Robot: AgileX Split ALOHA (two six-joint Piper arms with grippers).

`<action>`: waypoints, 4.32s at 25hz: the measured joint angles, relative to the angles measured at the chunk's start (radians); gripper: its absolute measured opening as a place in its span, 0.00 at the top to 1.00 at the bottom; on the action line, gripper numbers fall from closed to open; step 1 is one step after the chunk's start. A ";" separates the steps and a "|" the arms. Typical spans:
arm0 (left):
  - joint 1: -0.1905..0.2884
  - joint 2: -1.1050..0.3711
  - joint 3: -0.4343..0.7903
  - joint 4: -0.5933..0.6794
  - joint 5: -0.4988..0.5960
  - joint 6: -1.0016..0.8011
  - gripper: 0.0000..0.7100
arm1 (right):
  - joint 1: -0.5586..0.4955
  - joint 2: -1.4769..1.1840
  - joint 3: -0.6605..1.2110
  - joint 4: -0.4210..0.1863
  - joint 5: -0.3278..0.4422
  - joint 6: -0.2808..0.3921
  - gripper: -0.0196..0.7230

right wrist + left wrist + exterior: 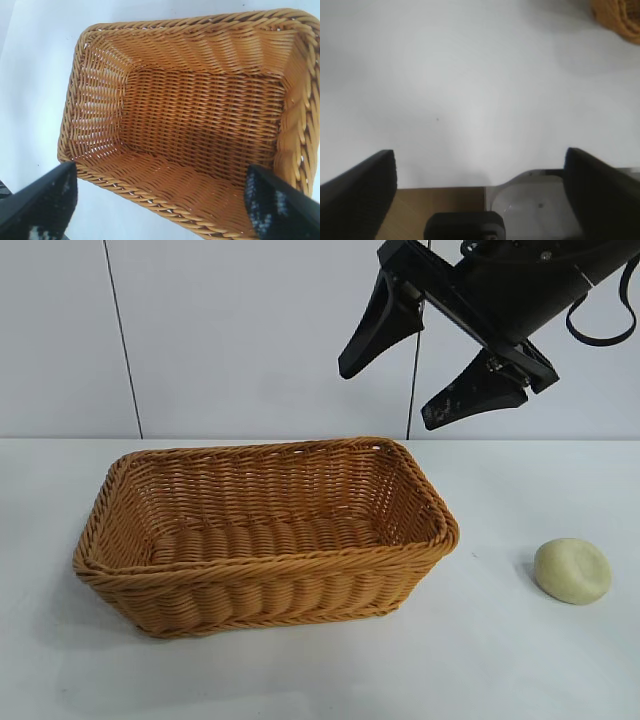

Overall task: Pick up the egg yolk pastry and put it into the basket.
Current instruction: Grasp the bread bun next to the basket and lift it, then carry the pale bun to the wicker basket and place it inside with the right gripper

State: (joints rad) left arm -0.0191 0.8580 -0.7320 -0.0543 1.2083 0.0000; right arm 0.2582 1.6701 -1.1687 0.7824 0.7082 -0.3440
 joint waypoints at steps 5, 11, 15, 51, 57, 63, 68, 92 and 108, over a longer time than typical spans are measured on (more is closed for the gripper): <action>0.000 -0.287 0.209 0.000 -0.088 0.000 0.02 | 0.000 0.000 0.000 0.000 0.000 0.000 0.14; 0.000 -0.515 0.237 0.000 -0.136 0.000 0.02 | 0.000 0.000 0.000 0.000 0.000 0.000 0.14; 0.000 -0.679 0.239 -0.001 -0.141 0.000 0.02 | 0.000 0.000 -0.011 -0.055 0.014 0.006 0.14; 0.000 -0.864 0.244 -0.004 -0.142 0.000 0.02 | -0.192 0.428 -0.151 -0.743 0.210 0.374 0.45; 0.000 -0.864 0.244 -0.004 -0.142 0.000 0.02 | -0.192 0.416 -0.162 -0.745 0.239 0.374 0.88; 0.000 -0.864 0.244 -0.004 -0.142 0.000 0.02 | -0.186 0.333 -0.289 -0.746 0.349 0.370 0.90; 0.000 -0.864 0.244 -0.004 -0.142 0.000 0.02 | -0.141 0.286 -0.428 -0.746 0.428 0.355 0.91; 0.000 -0.864 0.244 -0.004 -0.142 0.000 0.02 | 0.428 0.393 -0.559 -0.741 0.191 0.478 0.91; 0.000 -0.864 0.244 -0.004 -0.142 0.000 0.02 | 0.424 0.484 -0.592 -0.782 0.228 0.506 0.19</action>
State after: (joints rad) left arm -0.0191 -0.0063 -0.4880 -0.0585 1.0659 0.0000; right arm 0.6819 2.1544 -1.7604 0.0000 0.9365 0.1622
